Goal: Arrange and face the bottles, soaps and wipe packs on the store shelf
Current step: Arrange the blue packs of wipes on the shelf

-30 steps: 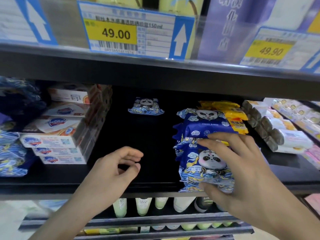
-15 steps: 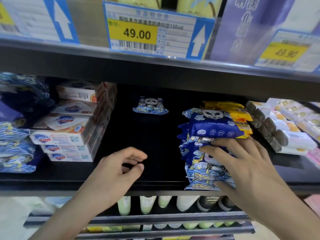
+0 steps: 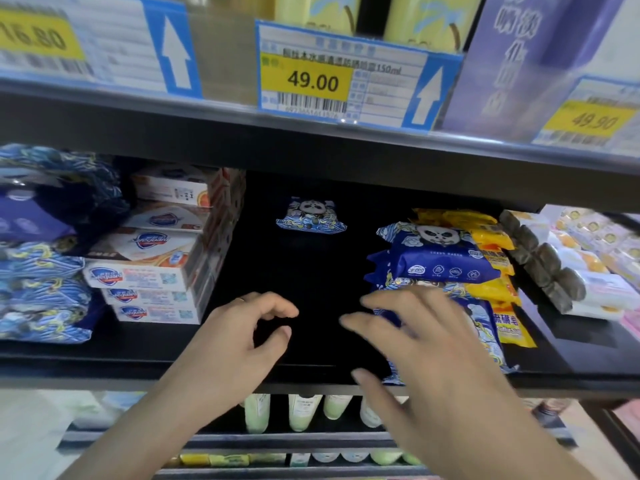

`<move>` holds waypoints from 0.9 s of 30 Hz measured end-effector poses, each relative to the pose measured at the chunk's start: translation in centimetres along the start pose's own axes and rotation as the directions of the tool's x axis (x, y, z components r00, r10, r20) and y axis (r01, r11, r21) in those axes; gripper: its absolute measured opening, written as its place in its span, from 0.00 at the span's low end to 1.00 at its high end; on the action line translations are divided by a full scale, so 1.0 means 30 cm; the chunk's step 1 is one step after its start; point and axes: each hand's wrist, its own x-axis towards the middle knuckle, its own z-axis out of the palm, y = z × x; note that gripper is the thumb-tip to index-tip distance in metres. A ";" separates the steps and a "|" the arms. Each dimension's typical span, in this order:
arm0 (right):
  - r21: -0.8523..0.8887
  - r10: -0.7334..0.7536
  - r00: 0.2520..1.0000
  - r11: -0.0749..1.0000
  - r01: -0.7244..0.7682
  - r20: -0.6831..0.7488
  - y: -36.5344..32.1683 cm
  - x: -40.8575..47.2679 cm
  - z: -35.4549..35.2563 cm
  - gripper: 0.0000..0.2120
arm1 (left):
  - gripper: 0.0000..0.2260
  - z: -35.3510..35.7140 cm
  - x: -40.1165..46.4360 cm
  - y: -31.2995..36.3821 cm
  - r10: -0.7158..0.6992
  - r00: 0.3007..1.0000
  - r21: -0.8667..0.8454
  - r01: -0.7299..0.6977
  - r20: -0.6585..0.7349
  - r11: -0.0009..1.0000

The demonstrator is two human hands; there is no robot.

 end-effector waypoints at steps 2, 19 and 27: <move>0.082 -0.040 0.999 0.996 0.039 0.011 -0.071 0.075 0.026 0.19 | 0.11 0.003 0.010 -0.026 0.063 0.998 0.146 -0.064 0.016 0.987; -0.263 0.528 0.677 0.847 -0.462 0.512 0.130 0.880 0.381 0.39 | 0.23 0.030 0.037 -0.115 0.171 0.985 0.385 -0.168 0.028 0.907; -0.213 0.532 0.644 0.835 -0.508 0.550 0.144 0.932 0.441 0.46 | 0.24 0.032 0.046 -0.120 0.187 0.982 0.373 -0.172 -0.004 0.912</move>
